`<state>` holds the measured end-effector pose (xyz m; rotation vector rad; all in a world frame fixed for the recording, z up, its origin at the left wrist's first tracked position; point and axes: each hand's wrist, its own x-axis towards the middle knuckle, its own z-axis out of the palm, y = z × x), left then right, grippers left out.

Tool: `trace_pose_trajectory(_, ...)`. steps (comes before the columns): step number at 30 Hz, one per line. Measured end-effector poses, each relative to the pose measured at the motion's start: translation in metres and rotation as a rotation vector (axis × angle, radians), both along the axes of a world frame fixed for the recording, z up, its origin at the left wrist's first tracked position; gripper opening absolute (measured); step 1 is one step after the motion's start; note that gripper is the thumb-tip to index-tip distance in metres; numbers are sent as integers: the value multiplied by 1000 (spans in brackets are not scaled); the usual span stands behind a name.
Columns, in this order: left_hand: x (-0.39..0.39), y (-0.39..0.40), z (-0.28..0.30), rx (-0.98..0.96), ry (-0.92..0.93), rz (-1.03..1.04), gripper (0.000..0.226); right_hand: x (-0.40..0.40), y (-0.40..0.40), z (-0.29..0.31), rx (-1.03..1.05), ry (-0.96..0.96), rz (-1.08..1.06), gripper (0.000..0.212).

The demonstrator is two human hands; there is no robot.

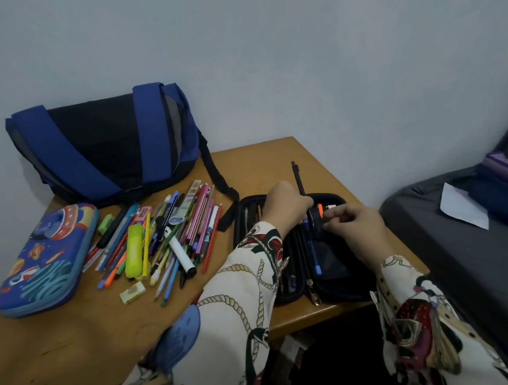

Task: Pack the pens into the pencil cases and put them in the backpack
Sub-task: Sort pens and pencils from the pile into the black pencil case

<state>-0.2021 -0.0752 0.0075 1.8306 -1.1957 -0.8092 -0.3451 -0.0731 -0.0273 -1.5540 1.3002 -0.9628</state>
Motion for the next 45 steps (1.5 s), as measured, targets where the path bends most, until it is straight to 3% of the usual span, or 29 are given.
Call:
trace_pose_trajectory(9, -10, -4, 1, 189, -357, -195, 10, 0, -2, -3, -34, 61, -1, 15)
trace_pose_trajectory(14, -4, 3, -1, 151, -417, -307, 56, 0, -3, -4, -38, 71, 1, 14)
trace_pose_trajectory(18, -1, 12, 1, 117, -492, -432, 40, 1, -2, -3, -39, 64, 6, 17)
trace_pose_trajectory(22, -2, 19, -11, 71, -501, -406, 31, 1, -1, -2, -39, 64, 14, 19)
trace_pose_trajectory(27, 1, 30, -27, -81, -461, -371, 36, 1, 2, 0, -53, 57, 5, 17)
trace_pose_trajectory(38, 0, 42, -43, -216, -455, -316, 36, 3, 3, 1, -49, 87, 0, 9)
trace_pose_trajectory(45, 2, 45, -41, -262, -620, -316, 36, 3, 4, 2, -59, 107, -11, 9)
